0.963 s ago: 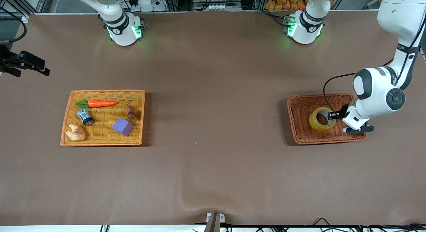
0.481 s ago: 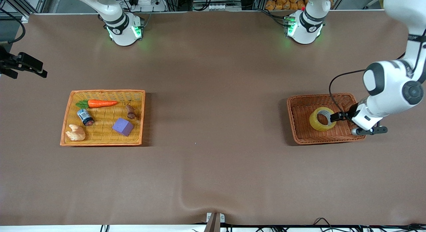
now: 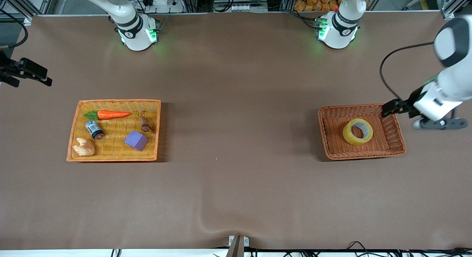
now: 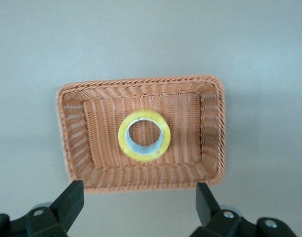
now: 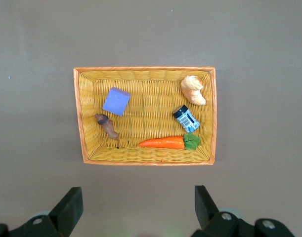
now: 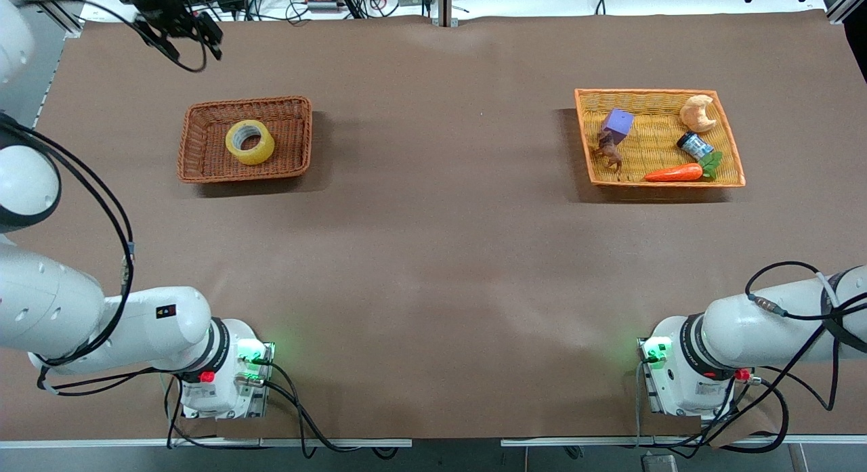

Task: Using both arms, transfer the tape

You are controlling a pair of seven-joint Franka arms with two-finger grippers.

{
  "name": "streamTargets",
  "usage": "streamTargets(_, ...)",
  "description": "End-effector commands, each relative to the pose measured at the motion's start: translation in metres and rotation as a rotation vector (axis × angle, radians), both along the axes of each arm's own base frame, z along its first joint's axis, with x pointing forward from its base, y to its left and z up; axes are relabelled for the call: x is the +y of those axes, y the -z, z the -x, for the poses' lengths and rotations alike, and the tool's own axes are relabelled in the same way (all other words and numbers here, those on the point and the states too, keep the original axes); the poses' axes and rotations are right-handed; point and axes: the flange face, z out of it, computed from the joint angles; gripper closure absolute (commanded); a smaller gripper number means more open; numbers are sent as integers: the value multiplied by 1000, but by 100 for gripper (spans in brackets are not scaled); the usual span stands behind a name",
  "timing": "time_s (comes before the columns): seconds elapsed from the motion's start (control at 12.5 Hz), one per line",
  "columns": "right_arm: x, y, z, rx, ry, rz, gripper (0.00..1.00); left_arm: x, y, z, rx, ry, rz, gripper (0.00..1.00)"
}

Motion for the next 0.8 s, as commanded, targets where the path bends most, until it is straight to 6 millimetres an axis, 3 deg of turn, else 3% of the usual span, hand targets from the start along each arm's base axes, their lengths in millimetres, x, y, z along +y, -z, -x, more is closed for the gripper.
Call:
streamTargets(0.0, -1, -7, 2, -8, -12, 11, 0, 15, -55, -9, -4, 1, -80, 0)
streamTargets(0.24, 1, -7, 2, -9, -14, 10, 0, 21, -80, -6, -22, 6, -124, 0)
streamTargets(0.72, -1, -7, 3, -7, -11, 11, 0, -20, -115, 14, -51, 45, -114, 0)
